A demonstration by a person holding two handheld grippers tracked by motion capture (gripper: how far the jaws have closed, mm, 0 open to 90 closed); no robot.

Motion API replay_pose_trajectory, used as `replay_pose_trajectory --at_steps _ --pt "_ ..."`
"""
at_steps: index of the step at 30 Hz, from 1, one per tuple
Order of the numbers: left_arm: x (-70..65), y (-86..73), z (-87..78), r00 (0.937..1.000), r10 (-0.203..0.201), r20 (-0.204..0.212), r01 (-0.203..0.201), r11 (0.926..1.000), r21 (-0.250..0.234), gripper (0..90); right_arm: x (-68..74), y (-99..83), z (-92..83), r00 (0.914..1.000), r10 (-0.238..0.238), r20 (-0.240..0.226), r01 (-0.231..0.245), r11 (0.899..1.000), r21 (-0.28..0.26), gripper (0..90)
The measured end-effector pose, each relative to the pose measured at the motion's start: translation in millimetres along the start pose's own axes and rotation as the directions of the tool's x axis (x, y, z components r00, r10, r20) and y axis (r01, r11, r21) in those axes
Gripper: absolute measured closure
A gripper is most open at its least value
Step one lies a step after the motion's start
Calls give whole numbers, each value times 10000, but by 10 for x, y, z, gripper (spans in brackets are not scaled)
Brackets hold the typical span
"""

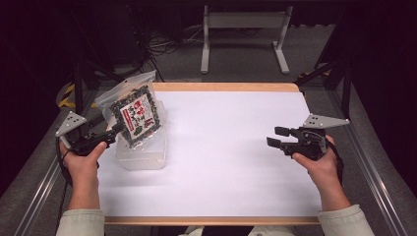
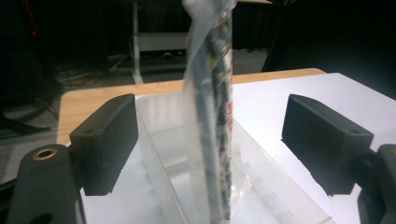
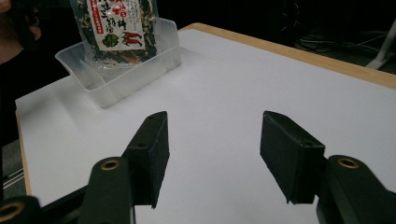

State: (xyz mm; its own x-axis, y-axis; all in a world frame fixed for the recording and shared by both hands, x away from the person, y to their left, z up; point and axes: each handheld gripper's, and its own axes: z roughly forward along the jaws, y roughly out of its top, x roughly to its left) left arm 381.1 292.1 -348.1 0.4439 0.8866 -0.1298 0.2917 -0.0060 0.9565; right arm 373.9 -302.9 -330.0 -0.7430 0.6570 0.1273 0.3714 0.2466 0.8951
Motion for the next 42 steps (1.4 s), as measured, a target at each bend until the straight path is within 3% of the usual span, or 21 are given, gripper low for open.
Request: replay_pose_trajectory --at_steps 9,11,12,14,17,18,19,21,24,28,29,30,31,33,35,38,39,40,42 --pt "-281 115 -273 9979 358 -545 -376 9988 -328 161 -18 -1 56 10000 11 -9 -11 10000 75 418" --pt "-409 152 -344 9979 539 -354 -555 9973 -486 163 -23 -16 52 10000 20 37 -20 9999 143 416" --pt "-409 152 -344 9979 539 -354 -555 9973 -486 165 -21 -22 47 10000 21 47 -22 9999 144 414" --pt "-588 174 -366 9972 705 242 -691 9961 -543 167 -22 -36 31 9999 -2 108 1 9999 153 412" --pt "-723 192 -345 9935 743 867 -698 9961 -544 167 -35 -60 -6 9998 -2 186 0 9999 130 408" --pt "-723 192 -345 9935 743 867 -698 9961 -544 167 -35 -60 -6 9998 -2 186 0 9999 130 408" --pt "-814 202 -318 9884 871 1247 -812 9954 -515 167 -39 -69 -20 9998 12 202 -14 9999 115 406" --pt "-917 207 -283 9814 1050 1607 -995 9941 -423 163 -57 -94 -61 9996 -49 289 46 9999 90 399" --pt "-1060 201 -219 9654 1206 2314 -1181 9927 -246 157 -79 -120 -103 9994 -38 341 38 10000 -4 390" --pt "-1243 165 -112 9354 1468 3218 -1538 9881 -38 151 -98 -160 -133 9992 -13 389 16 10000 -89 374" --pt "-1243 165 -112 9354 1468 3218 -1538 9881 -38 150 -101 -173 -137 9992 -46 405 49 10000 -85 370" --pt "-1308 137 -60 9201 1555 3596 -1661 9861 -16 150 -102 -182 -141 9991 -56 413 60 9999 -95 366" --pt "-1349 115 -22 9099 1637 3812 -1779 9841 20 149 -103 -195 -146 9991 -63 411 68 9999 -106 363" --pt "-1410 75 35 8959 1652 4125 -1834 9830 48 145 -106 -228 -160 9991 -87 415 92 9999 -126 357" --pt "-1485 9 121 8773 1666 4501 -1923 9813 115 145 -108 -259 -171 9991 -109 410 115 9998 -140 353" --pt "-1585 -104 249 8623 1603 4803 -2040 9782 399 146 -110 -324 -187 9992 -109 394 114 9999 -104 348" --pt "-1617 -156 306 8548 1538 4956 -2048 9775 500 148 -114 -349 -192 9991 -127 397 130 9999 -79 347" --pt "-1649 -210 358 8517 1488 5024 -2062 9767 603 156 -116 -375 -197 9991 -115 400 117 9999 -67 345" --pt "-1708 -322 457 8545 1520 4967 -2094 9759 617 171 -120 -435 -203 9992 -42 390 44 10000 -30 342"
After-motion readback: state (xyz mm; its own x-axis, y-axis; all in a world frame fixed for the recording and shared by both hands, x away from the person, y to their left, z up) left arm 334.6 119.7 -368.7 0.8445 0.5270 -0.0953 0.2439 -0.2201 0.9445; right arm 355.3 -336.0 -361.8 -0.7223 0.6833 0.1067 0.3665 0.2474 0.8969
